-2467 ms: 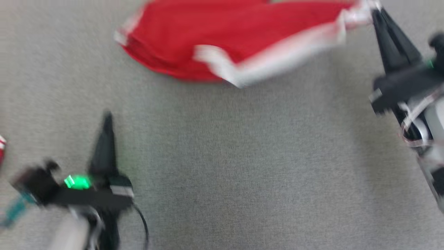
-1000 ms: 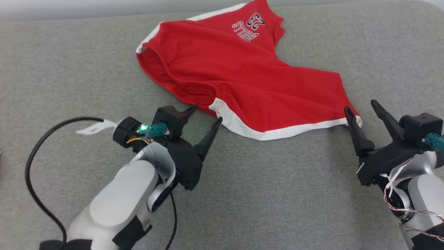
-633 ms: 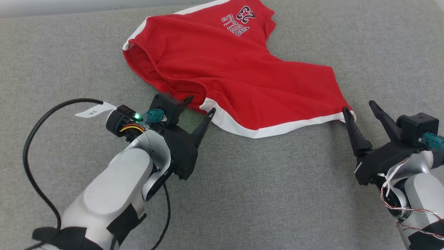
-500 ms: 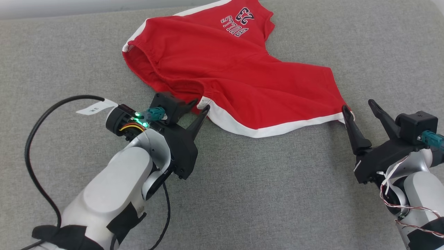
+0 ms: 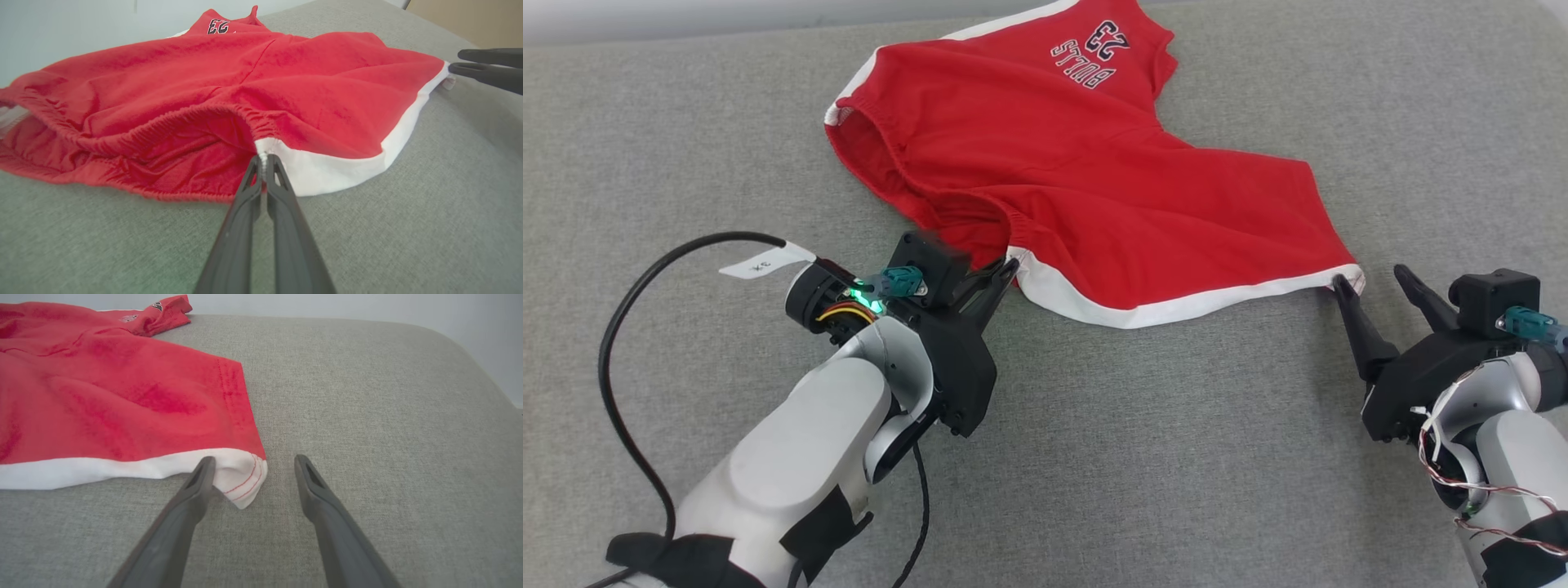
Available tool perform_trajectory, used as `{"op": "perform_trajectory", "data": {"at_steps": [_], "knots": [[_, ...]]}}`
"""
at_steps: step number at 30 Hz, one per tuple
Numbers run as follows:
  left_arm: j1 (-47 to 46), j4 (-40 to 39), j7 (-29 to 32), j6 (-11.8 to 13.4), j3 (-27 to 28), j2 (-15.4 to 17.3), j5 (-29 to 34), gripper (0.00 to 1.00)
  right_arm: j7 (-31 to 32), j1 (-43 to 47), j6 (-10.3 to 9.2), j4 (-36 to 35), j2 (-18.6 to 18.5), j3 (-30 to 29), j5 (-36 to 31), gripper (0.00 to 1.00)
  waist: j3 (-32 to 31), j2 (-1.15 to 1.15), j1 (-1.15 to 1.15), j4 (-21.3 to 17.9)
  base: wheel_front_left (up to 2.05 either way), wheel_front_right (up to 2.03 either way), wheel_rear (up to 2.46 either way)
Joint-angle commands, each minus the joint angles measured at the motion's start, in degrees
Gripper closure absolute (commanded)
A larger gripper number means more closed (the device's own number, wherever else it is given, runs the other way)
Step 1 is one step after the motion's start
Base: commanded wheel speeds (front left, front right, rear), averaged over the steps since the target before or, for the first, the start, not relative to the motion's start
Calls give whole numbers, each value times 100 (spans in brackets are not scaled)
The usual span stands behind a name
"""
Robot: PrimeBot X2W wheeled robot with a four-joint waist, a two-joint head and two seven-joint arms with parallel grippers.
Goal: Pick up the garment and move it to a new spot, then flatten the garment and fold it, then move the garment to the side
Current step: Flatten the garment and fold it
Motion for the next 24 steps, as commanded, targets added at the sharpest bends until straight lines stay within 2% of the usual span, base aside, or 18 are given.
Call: {"op": "perform_trajectory", "data": {"at_steps": [1, 8, 9, 10, 12, 14, 16, 24], "knots": [[85, 21, -20, 8, -2, 30, -16, 100, 26, -63, -11, 26, 17, -17, -47, 0, 9, -1, 0, 20, 0, 0, 0], [89, 37, -76, 8, -113, -8, -173, 100, 480, -201, -11, 363, 191, -298, -206, 1, 38, -1, 0, 175, 0, 0, 0], [79, 47, -83, 8, -132, -10, -188, 100, 550, -188, -11, 419, 208, -322, -220, 37, 38, -1, 0, 190, 0, 0, 0], [65, 60, -77, 8, -141, -16, -198, 100, 620, -163, -11, 452, 236, -327, -224, 55, 36, -1, 0, 203, 0, 0, 0], [33, 76, -101, 8, -150, -21, -225, 100, 754, -141, -12, 502, 304, -352, -201, 57, 28, -1, 0, 221, 0, 0, 0], [16, 102, -133, 8, -157, -17, -254, 100, 895, -110, -12, 555, 332, -410, -208, 64, 16, -1, 0, 228, 0, 0, 0], [14, 128, -162, 8, -163, -19, -275, 100, 1039, -67, -12, 606, 373, -470, -242, 99, -2, -1, 0, 234, 0, 0, 0], [386, 95, -592, 42, -31, 18, -419, 100, 1000, 114, -12, 282, 439, -452, -145, 100, -252, -1, 0, 224, 0, 0, 0]]}}
